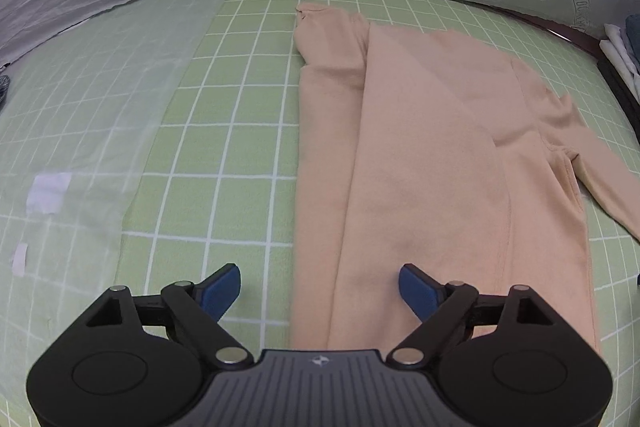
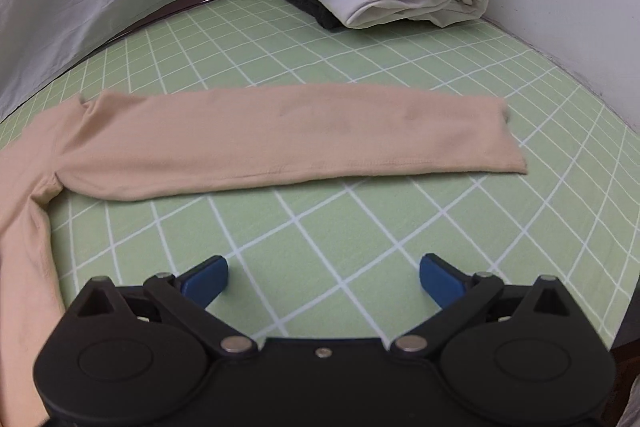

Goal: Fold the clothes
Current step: 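Move the right gripper to the beige sleeve cuff and grasp it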

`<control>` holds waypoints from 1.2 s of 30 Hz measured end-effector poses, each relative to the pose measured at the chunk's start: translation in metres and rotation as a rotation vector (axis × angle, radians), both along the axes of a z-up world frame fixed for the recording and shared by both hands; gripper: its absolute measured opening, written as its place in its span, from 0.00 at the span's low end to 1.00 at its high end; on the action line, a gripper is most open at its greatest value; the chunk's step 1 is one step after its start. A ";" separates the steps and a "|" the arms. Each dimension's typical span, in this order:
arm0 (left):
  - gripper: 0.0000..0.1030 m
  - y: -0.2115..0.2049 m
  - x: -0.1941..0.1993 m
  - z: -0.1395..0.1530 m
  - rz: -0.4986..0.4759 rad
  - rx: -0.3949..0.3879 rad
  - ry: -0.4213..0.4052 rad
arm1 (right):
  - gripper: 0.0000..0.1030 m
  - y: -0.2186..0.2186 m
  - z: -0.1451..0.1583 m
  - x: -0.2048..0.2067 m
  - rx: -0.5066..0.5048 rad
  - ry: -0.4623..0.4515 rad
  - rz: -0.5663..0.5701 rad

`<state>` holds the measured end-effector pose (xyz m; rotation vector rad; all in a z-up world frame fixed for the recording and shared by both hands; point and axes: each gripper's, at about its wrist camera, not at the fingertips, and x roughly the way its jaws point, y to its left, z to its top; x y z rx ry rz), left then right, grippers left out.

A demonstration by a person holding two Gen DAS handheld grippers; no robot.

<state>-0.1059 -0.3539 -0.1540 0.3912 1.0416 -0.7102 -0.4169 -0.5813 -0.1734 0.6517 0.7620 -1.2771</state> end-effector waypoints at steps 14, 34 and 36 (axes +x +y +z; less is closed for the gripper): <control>1.00 -0.029 0.018 -0.015 0.040 -0.015 -0.016 | 1.00 -0.075 -0.008 -0.019 -0.106 -0.011 -0.193; 1.00 -0.029 0.020 -0.018 0.060 -0.025 -0.020 | 1.00 -0.100 -0.002 -0.100 -0.086 -0.589 -0.431; 1.00 -0.031 0.022 -0.017 0.066 -0.010 -0.004 | 0.97 -0.104 0.001 -0.092 -0.079 -0.518 -0.380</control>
